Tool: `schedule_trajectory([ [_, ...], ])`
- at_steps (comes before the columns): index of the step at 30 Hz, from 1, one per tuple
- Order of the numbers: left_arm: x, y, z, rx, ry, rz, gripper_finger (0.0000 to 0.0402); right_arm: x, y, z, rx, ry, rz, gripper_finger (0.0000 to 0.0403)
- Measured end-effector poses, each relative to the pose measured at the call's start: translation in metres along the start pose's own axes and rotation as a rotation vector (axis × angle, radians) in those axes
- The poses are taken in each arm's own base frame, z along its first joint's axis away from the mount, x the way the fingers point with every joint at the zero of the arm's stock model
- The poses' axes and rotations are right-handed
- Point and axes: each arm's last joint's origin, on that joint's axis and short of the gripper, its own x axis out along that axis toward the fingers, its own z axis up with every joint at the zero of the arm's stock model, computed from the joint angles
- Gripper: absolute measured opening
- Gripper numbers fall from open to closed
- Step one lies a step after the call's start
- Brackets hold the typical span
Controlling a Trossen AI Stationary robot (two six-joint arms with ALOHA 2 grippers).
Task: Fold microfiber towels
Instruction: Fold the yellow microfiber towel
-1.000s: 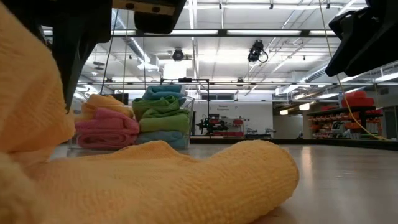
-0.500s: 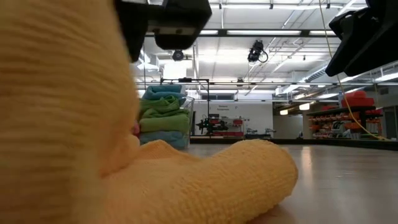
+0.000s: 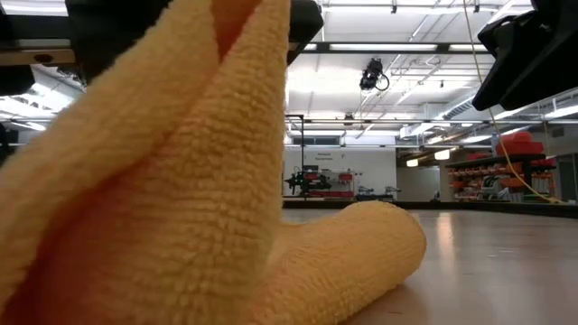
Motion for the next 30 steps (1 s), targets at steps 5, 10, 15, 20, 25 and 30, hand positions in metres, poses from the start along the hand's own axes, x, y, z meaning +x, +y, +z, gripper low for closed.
schedule_trajectory([
  [5,0.0,0.003,-0.002,-0.004,0.015,0.029,0.0022,0.0,0.0,0.0,0.0,0.0,0.0,0.0166],
  [10,-0.001,0.004,-0.002,-0.002,0.022,0.041,0.0022,0.0,0.0,0.0,0.0,-0.001,0.0,0.0166],
  [15,-0.002,0.008,-0.001,-0.006,0.026,0.079,0.0039,0.0,0.0,0.0,0.002,-0.001,0.001,0.0166],
  [20,0.002,0.019,-0.006,-0.065,0.03,0.095,0.0044,0.0,0.0,0.0,0.003,-0.003,0.002,0.0166],
  [25,0.013,0.025,-0.012,-0.112,0.043,0.097,0.0062,0.0,0.0,0.0,0.003,-0.003,0.002,0.0166],
  [30,0.019,0.031,-0.013,-0.142,0.029,0.112,0.0096,0.001,0.0,-0.002,0.005,-0.007,0.004,0.0166],
])
